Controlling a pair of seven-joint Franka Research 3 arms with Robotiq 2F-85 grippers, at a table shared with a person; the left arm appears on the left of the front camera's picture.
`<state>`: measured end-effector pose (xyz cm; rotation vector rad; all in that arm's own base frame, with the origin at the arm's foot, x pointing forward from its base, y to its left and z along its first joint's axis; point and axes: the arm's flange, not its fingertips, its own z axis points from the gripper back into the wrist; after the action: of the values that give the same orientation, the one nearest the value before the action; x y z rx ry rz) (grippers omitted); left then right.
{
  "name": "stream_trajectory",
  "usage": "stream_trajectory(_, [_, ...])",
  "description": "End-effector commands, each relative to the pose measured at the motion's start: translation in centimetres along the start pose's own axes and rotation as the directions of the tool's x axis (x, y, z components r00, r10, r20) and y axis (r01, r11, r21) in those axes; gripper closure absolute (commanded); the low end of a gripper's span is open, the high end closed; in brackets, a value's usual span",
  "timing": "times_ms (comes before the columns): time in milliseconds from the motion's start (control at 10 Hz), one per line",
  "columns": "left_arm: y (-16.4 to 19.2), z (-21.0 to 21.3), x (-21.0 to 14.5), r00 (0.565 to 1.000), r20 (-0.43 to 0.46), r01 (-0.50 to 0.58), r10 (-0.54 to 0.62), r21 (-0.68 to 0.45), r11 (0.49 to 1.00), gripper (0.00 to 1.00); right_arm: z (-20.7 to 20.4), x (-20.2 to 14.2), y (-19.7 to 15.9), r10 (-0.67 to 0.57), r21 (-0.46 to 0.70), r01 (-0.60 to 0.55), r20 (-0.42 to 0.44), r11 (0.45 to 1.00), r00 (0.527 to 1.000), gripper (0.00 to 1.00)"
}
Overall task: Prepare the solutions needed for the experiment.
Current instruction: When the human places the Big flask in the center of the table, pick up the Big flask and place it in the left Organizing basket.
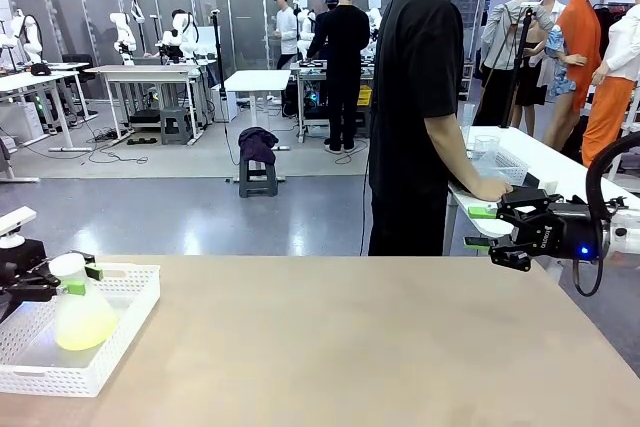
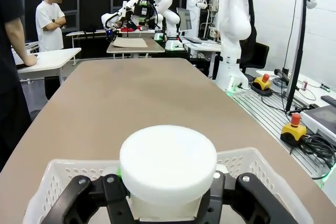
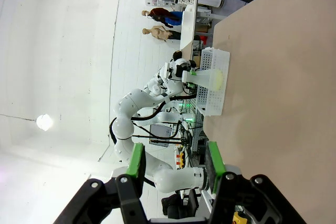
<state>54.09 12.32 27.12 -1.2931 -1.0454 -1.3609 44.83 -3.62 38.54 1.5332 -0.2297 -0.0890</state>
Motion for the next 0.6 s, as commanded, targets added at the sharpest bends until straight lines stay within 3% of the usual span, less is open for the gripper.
stream_trajectory(0, [-0.57,0.28,-0.49,1.0,-0.03,-0.003,0.002,-0.003,1.0,0.27,-0.08,0.09,0.22,0.006,0.007,-0.006,0.002,1.0,1.0,0.41])
stream_trajectory(100, [-0.78,0.58,-0.42,1.0,-0.027,-0.002,0.001,-0.004,1.0,0.13,-0.08,0.09,0.22,0.006,0.007,-0.006,0.002,1.0,1.0,0.41])
stream_trajectory(300, [-0.64,0.92,-0.46,1.0,-0.019,-0.006,0.006,0.012,1.0,0.0,-0.08,0.09,0.22,0.006,0.007,-0.006,0.002,1.0,1.0,0.41])
stream_trajectory(500, [-0.6,0.96,-0.39,1.0,-0.007,-0.01,0.01,0.011,1.0,0.0,-0.08,0.09,0.22,0.006,0.007,-0.006,0.002,1.0,1.0,0.41])
